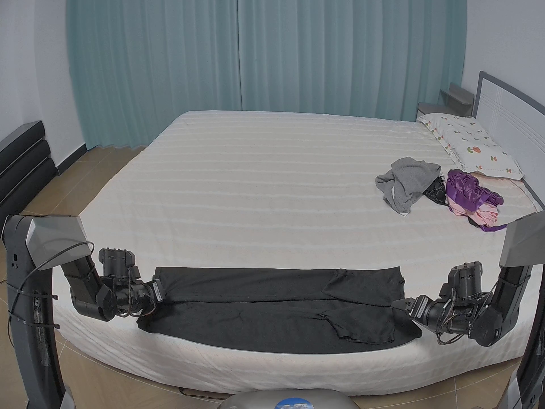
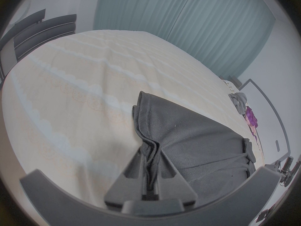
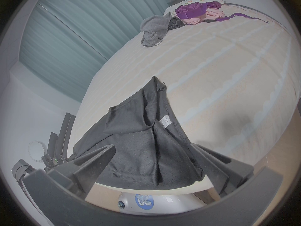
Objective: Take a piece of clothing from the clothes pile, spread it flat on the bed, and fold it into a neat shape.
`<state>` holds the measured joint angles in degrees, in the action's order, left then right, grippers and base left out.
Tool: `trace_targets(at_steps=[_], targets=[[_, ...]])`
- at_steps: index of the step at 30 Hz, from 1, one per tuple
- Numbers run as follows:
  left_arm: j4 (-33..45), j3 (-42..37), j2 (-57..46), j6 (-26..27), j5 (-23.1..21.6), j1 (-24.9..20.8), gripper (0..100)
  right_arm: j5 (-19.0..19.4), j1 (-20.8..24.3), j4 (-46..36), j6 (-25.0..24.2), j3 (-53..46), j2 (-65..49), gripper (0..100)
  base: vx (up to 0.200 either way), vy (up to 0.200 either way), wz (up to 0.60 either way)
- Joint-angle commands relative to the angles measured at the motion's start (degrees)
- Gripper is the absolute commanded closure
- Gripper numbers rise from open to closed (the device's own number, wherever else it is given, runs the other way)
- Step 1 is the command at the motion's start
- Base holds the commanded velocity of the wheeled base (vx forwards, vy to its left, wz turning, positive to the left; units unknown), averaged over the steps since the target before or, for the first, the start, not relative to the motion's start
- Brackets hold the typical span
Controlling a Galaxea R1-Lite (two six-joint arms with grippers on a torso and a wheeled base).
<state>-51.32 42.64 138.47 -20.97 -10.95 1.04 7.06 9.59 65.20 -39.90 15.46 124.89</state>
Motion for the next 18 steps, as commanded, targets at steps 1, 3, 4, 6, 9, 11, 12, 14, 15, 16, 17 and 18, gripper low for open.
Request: trace_targets(at_steps=[1, 3, 4, 6, 9, 11, 12, 14, 15, 16, 17, 18], targets=[[-0.6, -0.4, -0.2, -0.6, 0.1, 0.2, 100, 0.1, -0.6, 0.0, 0.0, 0.3, 0.1, 0, 0.0, 0.0, 0.0], [-1.7, -0.8, -0.4, -1.4, 0.1, 0.2, 100, 0.1, -1.3, 0.0, 0.0, 0.4, 0.1, 0, 0.0, 0.0, 0.0], [-1.8, -0.9, -0.4, -1.6, 0.2, 0.2, 100, 0.1, -1.4, 0.0, 0.0, 0.5, 0.1, 0, 0.0, 0.0, 0.0], [-3.4, -1.1, -0.4, -2.2, 0.2, 0.2, 100, 0.9, -1.9, 0.0, -0.1, 0.8, 0.1, 0, 0.0, 0.0, 0.0], [-4.4, -1.2, -0.4, -2.8, 0.3, 0.3, 100, 1.8, -2.8, 0.0, 0.0, 1.1, 0.1, 0, 0.0, 0.0, 0.0], [-4.4, -1.3, -0.4, -2.8, 0.3, 0.2, 100, 2.0, -3.5, 0.0, -0.2, 1.2, -0.2, 0, 0.0, 0.0, 0.0], [-4.4, -1.3, -0.4, -2.9, 0.3, 0.2, 100, 2.0, -3.6, 0.0, -0.3, 1.2, -0.3, 0, 0.0, 0.0, 0.0], [-4.4, -1.2, -0.4, -2.9, 0.4, 0.2, 100, 2.0, -4.2, 0.0, -1.1, 1.9, -0.4, 0, 0.0, 0.0, 0.0], [-4.4, -1.2, -0.4, -2.9, 0.5, 0.2, 100, 2.0, -4.2, 0.0, -1.2, 1.9, -0.4, 0, 0.0, 0.0, 0.0], [-4.4, -1.2, -0.4, -2.9, 0.5, 0.2, 100, 2.0, -4.2, 0.0, -1.2, 1.9, -0.4, 0, -0.2, 0.0, 0.0], [-4.4, -1.2, -0.4, -2.9, 0.5, 0.2, 100, 2.0, -4.2, 0.0, -1.2, 1.9, -0.4, 0, -0.2, 0.0, 0.0], [-4.4, -1.2, -0.4, -2.9, 0.5, 0.2, 100, 2.1, -4.1, -0.1, -1.2, 1.9, -0.3, 0, -0.2, 0.0, 0.0]])
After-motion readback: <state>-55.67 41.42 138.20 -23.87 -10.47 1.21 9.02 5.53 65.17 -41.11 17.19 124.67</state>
